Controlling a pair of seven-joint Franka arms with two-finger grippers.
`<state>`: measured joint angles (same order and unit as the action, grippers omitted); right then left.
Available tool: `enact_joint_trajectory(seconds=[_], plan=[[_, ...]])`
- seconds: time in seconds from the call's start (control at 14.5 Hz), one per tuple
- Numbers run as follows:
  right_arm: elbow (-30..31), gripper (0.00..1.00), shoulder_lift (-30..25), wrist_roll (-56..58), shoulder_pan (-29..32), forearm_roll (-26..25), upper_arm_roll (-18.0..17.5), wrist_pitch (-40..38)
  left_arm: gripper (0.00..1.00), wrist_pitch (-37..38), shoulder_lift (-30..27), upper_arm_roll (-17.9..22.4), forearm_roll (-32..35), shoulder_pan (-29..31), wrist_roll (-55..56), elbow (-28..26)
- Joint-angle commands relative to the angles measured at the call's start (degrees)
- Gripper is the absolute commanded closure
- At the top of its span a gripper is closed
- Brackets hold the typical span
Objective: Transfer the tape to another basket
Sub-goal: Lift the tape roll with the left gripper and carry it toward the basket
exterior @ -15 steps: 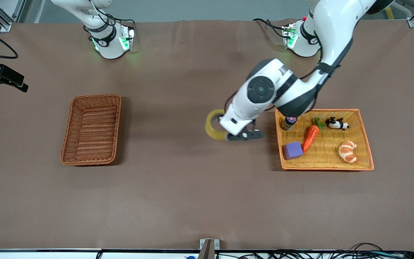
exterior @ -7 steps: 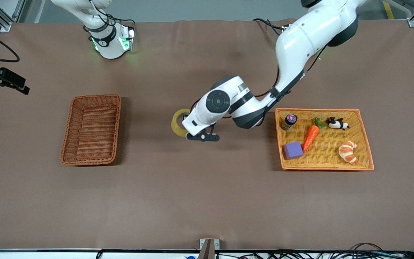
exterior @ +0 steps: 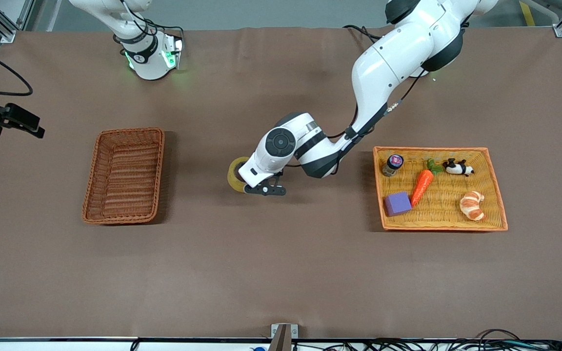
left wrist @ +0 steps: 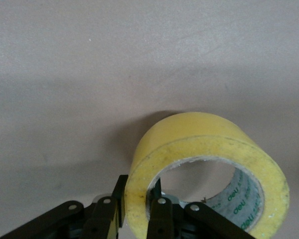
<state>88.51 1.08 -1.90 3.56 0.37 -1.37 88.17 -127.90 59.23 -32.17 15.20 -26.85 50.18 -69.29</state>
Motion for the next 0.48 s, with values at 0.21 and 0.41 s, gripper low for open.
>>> enact_joint_trajectory(seconds=[0.21, 0.41], plan=[[1.4, 0.0, -0.2, -0.7, -0.8, 0.0, -0.1, 1.9, 0.05, 0.6, -0.7, 0.5, 0.9, -0.1, -1.5, 1.1], [2.5, 0.0, 0.2, -0.7, -2.7, 0.0, -0.1, 3.8, 0.0, 4.0, -4.8, 0.5, 0.5, 0.9, -1.4, 0.4]])
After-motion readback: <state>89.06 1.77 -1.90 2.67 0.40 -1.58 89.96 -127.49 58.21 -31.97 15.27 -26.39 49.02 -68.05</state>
